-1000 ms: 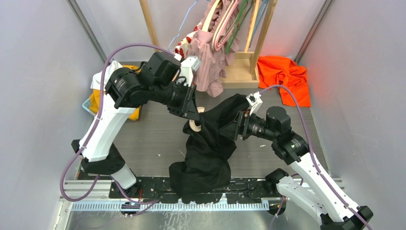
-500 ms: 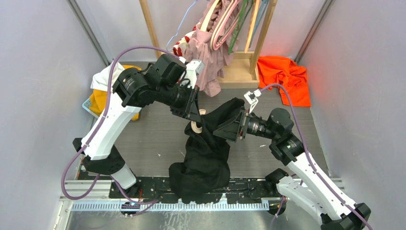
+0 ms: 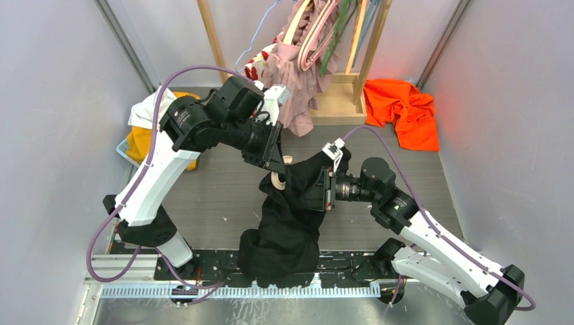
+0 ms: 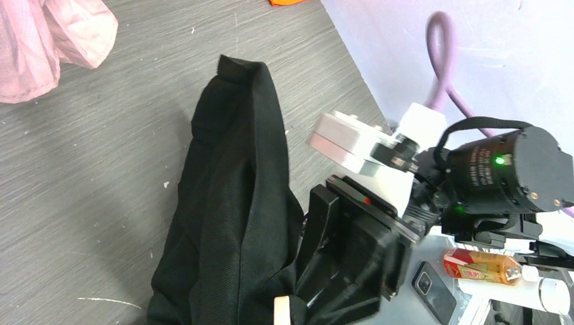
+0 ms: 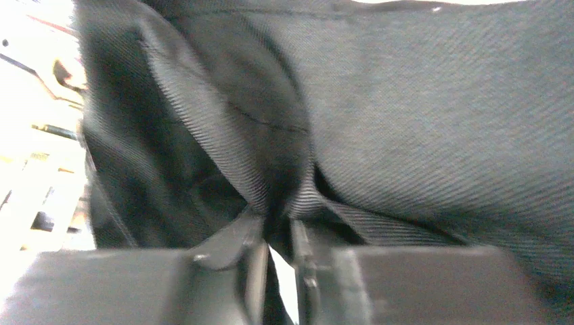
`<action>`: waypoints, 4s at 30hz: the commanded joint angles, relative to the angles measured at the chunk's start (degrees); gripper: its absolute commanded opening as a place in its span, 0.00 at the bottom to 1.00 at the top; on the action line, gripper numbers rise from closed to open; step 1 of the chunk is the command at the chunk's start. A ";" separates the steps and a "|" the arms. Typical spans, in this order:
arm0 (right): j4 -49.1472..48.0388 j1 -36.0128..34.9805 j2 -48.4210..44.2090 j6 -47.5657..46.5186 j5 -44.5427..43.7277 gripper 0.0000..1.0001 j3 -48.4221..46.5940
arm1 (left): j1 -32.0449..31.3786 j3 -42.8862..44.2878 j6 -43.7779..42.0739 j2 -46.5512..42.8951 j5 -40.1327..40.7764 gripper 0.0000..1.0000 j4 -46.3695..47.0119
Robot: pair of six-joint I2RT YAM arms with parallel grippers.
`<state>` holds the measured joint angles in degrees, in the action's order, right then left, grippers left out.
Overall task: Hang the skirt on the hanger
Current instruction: Adjust the skirt on the hanger.
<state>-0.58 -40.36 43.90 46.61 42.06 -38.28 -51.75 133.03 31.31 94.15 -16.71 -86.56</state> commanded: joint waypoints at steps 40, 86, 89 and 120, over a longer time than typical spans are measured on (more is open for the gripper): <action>35.52 17.86 0.43 -16.80 -10.32 0.74 -12.14 | 5.19 14.89 3.47 1.87 3.77 0.09 -0.27; 25.33 10.82 -14.97 -0.15 -7.20 0.73 2.54 | 10.81 10.16 7.98 -3.39 7.77 0.08 18.62; 31.06 10.76 -13.84 -2.19 -8.35 0.61 1.33 | 10.95 10.21 7.98 -3.52 7.76 0.08 18.65; 40.09 10.77 -16.22 -3.94 -14.47 0.56 -6.29 | 12.87 9.54 7.98 -3.98 6.77 0.08 19.00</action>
<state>39.53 -29.30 28.93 43.18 29.69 -39.68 -39.68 141.91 38.57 92.95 -9.02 -73.95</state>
